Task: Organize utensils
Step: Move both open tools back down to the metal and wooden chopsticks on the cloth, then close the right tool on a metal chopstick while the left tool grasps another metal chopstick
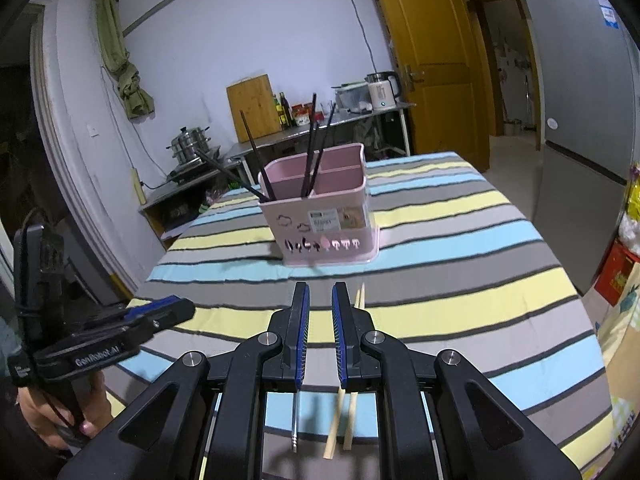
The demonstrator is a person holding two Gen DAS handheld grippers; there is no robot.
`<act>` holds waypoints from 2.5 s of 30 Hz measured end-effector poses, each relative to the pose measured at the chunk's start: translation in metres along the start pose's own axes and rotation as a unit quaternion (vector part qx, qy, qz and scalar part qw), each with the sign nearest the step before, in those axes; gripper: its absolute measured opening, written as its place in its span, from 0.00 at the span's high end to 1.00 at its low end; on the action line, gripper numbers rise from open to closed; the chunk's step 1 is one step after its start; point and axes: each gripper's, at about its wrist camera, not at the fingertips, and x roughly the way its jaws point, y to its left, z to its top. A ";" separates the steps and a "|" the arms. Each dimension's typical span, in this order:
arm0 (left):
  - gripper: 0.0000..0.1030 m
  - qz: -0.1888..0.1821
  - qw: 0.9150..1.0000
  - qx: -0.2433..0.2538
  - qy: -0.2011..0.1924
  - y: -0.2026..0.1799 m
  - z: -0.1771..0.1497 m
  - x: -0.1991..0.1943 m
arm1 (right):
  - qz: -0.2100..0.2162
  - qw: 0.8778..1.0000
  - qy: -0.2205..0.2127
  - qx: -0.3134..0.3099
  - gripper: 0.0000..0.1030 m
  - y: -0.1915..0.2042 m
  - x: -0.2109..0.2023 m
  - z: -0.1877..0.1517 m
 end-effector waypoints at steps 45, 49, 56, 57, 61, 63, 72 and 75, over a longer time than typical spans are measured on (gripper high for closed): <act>0.82 0.075 0.992 -0.026 0.101 0.058 -0.016 0.075 | 0.031 0.990 0.134 -0.037 0.89 0.023 0.113 -0.030; 0.82 0.069 0.991 -0.016 0.109 0.059 -0.008 0.087 | 0.033 0.987 0.153 -0.043 0.89 0.028 0.134 -0.029; 0.82 0.068 0.990 0.020 0.118 0.055 -0.006 0.091 | 0.019 0.981 0.184 -0.058 0.89 0.033 0.164 -0.030; 0.82 0.067 0.990 0.022 0.118 0.056 -0.006 0.091 | 0.016 0.980 0.189 -0.057 0.89 0.032 0.167 -0.031; 0.82 0.074 0.990 0.038 0.118 0.052 -0.006 0.094 | 0.009 0.979 0.192 -0.064 0.89 0.034 0.171 -0.030; 0.82 0.080 0.988 0.053 0.120 0.048 -0.005 0.096 | 0.001 0.978 0.195 -0.071 0.92 0.037 0.173 -0.030; 0.95 0.067 0.988 0.042 0.135 0.051 0.002 0.096 | 0.015 0.980 0.189 -0.059 0.96 0.035 0.165 -0.019; 0.95 0.065 0.989 0.040 0.130 0.051 0.005 0.091 | 0.024 0.983 0.173 -0.058 0.96 0.037 0.153 -0.009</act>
